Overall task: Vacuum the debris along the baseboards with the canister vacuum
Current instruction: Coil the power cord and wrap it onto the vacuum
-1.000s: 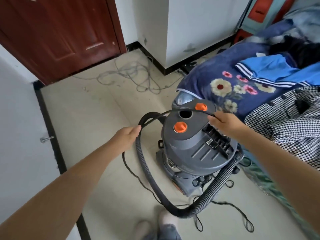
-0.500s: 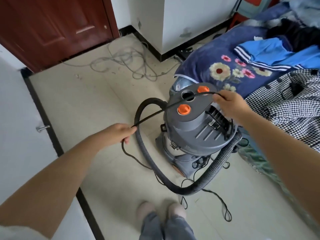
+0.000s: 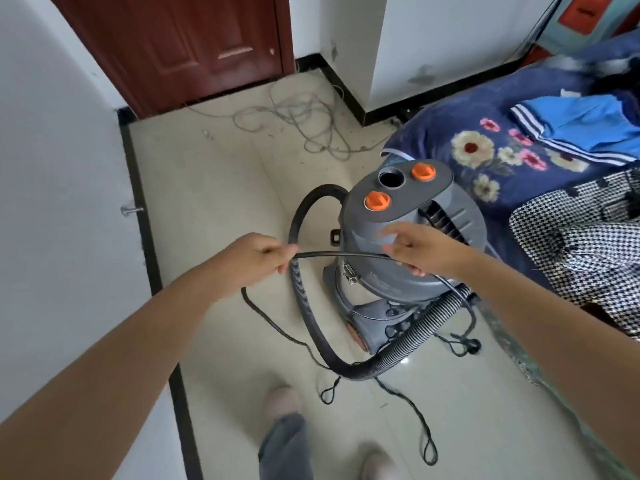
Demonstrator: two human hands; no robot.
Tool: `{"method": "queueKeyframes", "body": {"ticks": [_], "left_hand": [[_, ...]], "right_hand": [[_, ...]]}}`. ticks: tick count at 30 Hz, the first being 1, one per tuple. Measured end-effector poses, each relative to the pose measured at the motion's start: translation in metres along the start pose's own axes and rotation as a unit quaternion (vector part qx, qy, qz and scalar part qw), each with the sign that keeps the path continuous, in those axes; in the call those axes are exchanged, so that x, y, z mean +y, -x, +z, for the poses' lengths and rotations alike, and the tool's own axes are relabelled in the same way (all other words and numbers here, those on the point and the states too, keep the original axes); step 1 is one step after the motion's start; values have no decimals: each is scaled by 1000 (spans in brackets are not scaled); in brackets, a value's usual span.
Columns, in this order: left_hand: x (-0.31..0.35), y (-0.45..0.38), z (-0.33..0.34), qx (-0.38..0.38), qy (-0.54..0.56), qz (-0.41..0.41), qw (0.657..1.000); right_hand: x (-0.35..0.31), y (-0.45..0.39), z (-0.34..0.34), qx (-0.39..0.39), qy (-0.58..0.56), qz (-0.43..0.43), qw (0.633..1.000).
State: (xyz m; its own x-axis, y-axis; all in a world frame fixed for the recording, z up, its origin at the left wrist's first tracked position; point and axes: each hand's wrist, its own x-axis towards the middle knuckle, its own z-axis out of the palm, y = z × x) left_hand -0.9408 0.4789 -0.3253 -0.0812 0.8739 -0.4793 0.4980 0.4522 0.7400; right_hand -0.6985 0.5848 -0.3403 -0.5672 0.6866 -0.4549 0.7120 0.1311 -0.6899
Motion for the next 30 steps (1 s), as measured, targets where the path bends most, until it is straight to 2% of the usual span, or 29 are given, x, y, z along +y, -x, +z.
{"method": "queueKeyframes", "body": {"ticks": [2,4,8,12,14,16,19,21,23,25,27,30], "left_hand": [[27,19,7,14,12,37,999],[33,33,12,15,78,46,996],[-8,60,29,-67,62,9,996],[-57,76,53,0,81,-46,996],[-62,86,61,55,111,-55,991],[-53,89,64,90,112,-43,989],[-16,90,64,59,16,15,998],[8,90,64,68,6,64,996],[17,91,60,99,37,92,990],[4,94,60,76,38,99,991],[-22,94,70,51,4,66,997],[-58,86,94,111,-82,11,990]], "right_hand": [[-11,10,3,-52,-53,-28,997],[-10,25,-2,-72,-127,-48,988],[17,54,-22,-12,-203,-76,976],[47,80,-24,43,-232,-37,971],[57,91,-20,43,-173,-31,983],[48,97,-11,1,-132,-53,990],[10,92,11,-76,-94,-85,989],[-15,89,21,-106,-58,-110,987],[-24,87,22,-85,-94,-121,985],[-18,87,14,-13,-130,-132,983],[-7,89,6,38,-92,-162,982],[9,93,3,52,-19,-173,983]]}}
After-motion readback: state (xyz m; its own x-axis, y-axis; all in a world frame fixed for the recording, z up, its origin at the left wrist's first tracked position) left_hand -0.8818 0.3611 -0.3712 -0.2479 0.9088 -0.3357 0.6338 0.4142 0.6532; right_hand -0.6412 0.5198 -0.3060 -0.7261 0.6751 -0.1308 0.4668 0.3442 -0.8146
